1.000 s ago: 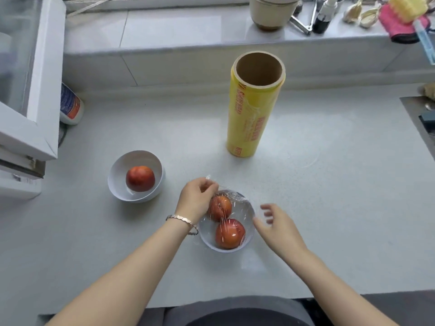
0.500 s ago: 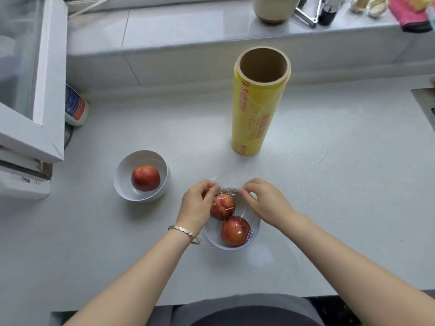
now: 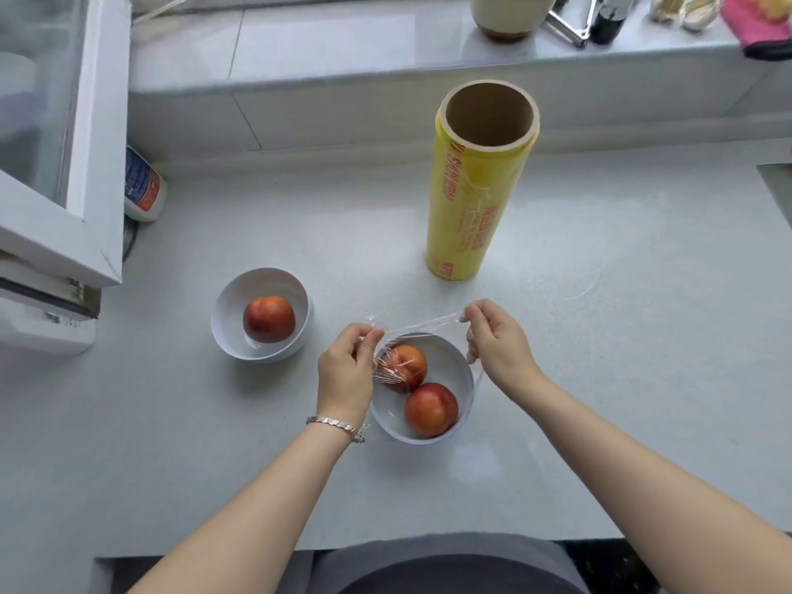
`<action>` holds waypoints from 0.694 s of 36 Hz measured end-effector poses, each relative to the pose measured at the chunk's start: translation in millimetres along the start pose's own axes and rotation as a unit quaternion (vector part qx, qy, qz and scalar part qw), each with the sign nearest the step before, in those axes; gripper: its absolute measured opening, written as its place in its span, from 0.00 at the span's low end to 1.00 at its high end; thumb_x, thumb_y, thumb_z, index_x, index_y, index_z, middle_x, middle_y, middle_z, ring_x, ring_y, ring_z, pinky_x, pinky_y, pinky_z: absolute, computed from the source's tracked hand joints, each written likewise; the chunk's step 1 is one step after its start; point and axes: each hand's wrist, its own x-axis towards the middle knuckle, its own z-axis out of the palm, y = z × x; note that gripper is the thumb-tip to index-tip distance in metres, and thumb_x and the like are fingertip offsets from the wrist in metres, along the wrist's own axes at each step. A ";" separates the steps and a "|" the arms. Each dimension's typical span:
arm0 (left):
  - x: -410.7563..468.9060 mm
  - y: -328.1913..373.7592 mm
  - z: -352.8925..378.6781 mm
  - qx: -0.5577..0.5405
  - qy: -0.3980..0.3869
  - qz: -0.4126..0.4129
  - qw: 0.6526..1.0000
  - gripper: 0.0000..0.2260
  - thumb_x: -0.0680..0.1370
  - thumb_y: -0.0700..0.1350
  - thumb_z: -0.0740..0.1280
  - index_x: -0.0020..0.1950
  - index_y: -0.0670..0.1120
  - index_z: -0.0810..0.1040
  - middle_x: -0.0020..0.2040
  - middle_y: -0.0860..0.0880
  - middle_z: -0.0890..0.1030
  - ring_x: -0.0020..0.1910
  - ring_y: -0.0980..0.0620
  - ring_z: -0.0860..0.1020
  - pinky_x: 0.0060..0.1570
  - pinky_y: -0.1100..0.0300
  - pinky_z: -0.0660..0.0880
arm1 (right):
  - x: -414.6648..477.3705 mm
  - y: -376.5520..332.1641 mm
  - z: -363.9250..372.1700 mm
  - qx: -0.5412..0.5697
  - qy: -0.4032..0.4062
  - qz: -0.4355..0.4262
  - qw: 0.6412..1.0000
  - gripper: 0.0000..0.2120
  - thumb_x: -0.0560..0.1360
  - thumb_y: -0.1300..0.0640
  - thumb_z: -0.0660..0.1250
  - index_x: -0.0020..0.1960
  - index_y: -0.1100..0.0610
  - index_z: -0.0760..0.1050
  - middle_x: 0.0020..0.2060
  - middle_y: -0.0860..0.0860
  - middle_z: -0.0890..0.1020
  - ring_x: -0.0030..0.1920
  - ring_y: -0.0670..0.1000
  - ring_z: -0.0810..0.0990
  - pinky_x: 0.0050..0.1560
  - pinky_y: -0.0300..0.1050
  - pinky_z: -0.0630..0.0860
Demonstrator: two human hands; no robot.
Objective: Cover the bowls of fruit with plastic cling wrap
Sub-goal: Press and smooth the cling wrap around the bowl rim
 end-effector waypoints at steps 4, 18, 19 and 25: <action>-1.8 -0.3 -1.6 0.000 0.010 0.013 1.000 0.12 0.78 0.43 0.63 0.37 0.56 0.71 0.27 0.53 0.70 0.27 0.56 0.66 0.31 0.67 0.65 | 6.9 -3.0 5.6 -0.023 0.011 -0.013 1.000 0.13 0.81 0.56 0.54 0.38 0.51 0.68 0.26 0.48 0.66 0.26 0.46 0.65 0.30 0.40 0.64; 8.5 -1.1 -13.9 -0.091 -0.101 -0.065 0.989 0.07 0.77 0.41 0.64 0.38 0.47 0.75 0.23 0.56 0.74 0.22 0.64 0.69 0.27 0.72 0.66 | 18.1 -26.5 -7.4 -0.187 -0.183 -0.020 0.965 0.16 0.69 0.48 0.71 0.39 0.61 0.76 0.31 0.51 0.71 0.32 0.47 0.68 0.36 0.43 0.63; 8.9 -1.0 -15.1 -0.088 -0.114 -0.060 0.988 0.06 0.76 0.40 0.65 0.39 0.47 0.76 0.23 0.55 0.75 0.22 0.65 0.70 0.27 0.72 0.65 | 18.7 -27.0 -9.0 -0.191 -0.193 -0.022 0.962 0.14 0.69 0.49 0.72 0.39 0.61 0.77 0.30 0.50 0.72 0.32 0.46 0.69 0.36 0.42 0.63; 7.8 -3.5 -21.0 -0.079 -0.164 -0.040 0.982 0.15 0.66 0.58 0.67 0.37 0.47 0.80 0.23 0.58 0.76 0.23 0.66 0.70 0.29 0.73 0.65 | 21.3 -26.2 -14.2 -0.186 -0.161 -0.044 0.968 0.09 0.73 0.53 0.69 0.39 0.59 0.76 0.25 0.47 0.64 0.24 0.42 0.63 0.27 0.32 0.60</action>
